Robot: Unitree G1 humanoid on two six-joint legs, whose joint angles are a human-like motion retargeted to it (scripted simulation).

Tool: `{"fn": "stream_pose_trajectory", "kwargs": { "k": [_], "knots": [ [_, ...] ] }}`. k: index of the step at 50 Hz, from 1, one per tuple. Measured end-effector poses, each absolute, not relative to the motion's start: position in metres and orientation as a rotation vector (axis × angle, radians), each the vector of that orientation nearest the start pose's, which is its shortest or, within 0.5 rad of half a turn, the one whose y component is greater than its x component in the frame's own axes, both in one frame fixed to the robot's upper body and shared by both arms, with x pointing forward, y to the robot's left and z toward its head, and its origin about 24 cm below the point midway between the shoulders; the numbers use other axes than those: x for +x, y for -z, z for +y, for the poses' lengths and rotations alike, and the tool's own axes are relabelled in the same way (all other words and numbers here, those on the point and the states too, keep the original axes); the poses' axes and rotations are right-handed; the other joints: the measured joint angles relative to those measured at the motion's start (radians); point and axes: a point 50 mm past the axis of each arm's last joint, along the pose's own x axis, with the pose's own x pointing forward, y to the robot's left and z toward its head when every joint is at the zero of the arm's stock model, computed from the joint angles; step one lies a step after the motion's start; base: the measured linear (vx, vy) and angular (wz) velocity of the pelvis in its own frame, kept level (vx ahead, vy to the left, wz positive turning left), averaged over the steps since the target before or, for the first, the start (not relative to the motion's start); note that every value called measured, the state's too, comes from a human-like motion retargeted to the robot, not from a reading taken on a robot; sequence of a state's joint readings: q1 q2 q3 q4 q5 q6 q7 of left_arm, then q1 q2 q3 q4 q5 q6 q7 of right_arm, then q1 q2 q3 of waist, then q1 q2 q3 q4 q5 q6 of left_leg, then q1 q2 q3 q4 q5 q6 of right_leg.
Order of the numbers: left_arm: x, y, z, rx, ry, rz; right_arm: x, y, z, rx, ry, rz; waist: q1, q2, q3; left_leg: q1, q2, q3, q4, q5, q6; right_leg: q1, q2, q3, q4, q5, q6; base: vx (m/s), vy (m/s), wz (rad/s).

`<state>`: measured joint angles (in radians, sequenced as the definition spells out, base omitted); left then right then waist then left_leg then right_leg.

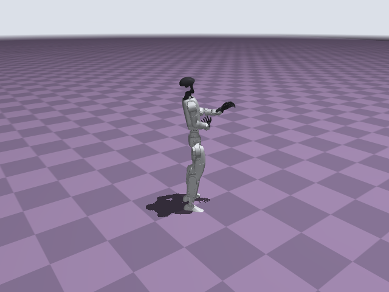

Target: In place motions

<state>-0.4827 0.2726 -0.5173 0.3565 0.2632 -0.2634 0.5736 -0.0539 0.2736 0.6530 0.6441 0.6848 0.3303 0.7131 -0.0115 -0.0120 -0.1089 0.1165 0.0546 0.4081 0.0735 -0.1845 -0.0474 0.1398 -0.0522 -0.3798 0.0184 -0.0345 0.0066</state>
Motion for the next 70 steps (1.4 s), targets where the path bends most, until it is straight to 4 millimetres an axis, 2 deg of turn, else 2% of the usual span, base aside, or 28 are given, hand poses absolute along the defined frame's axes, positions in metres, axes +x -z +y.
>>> {"fn": "stream_pose_trajectory", "kwargs": {
  "k": [8, 13, 17, 32, 38, 57, 70],
  "knots": [
    [0.309, -0.1, 0.079, 0.6, 0.223, -0.554, 0.135, 0.036, 0.081, 0.931, -1.264, 0.834, 0.001, -0.005, 0.001, 0.001, 0.003, 0.001, 0.001, 0.0, -0.001, -0.002, 0.0, 0.004, 0.002, 0.002, 0.0, 0.0, 0.0, 0.0],
    [0.308, -0.09, 0.072, 0.656, 0.414, -0.483, 0.132, 0.041, 0.082, 0.947, -1.258, 0.872, -0.003, -0.007, -0.002, 0.002, 0.004, 0.002, 0.0, 0.001, -0.001, -0.003, 0.001, 0.005, 0.002, 0.003, 0.0, 0.0, 0.0, 0.0],
    [0.309, -0.087, 0.073, 0.714, 0.481, -0.45, 0.129, 0.044, 0.082, 0.999, -1.25, 0.901, -0.002, -0.006, -0.004, 0.003, 0.004, 0.003, -0.002, 0.002, 0.0, -0.003, 0.001, 0.008, 0.003, 0.004, 0.001, 0.0, 0.0, 0.0],
    [0.31, -0.081, 0.075, 0.663, 0.375, -0.418, 0.128, 0.045, 0.082, 1.055, -1.24, 0.895, 0.008, -0.009, 0.003, 0.006, 0.002, 0.001, -0.004, 0.003, 0.003, -0.003, -0.003, 0.011, 0.007, 0.007, 0.002, 0.0, 0.02, 0.0],
    [0.308, -0.072, 0.073, 0.663, 0.396, -0.386, 0.124, 0.049, 0.082, 1.062, -1.234, 0.934, 0.013, -0.012, 0.003, 0.006, 0.0, -0.002, -0.008, 0.006, 0.006, -0.003, -0.003, 0.008, 0.007, 0.007, 0.003, 0.0, 0.0, 0.0],
    [0.309, -0.06, 0.072, 0.716, 0.464, -0.296, 0.119, 0.052, 0.083, 1.126, -1.209, 0.964, 0.028, -0.021, 0.003, 0.005, -0.001, -0.01, -0.012, 0.01, 0.009, 0.001, -0.005, -0.001, 0.008, 0.007, 0.005, 0.0, 0.0, 0.0],
    [0.308, -0.06, 0.073, 0.669, 0.404, -0.313, 0.122, 0.053, 0.082, 1.084, -1.197, 0.965, 0.038, -0.032, 0.006, 0.003, 0.0, -0.01, -0.01, 0.011, 0.008, -0.001, -0.006, 0.001, 0.008, 0.007, 0.005, 0.0, 0.0, 0.0]
  ]
}}
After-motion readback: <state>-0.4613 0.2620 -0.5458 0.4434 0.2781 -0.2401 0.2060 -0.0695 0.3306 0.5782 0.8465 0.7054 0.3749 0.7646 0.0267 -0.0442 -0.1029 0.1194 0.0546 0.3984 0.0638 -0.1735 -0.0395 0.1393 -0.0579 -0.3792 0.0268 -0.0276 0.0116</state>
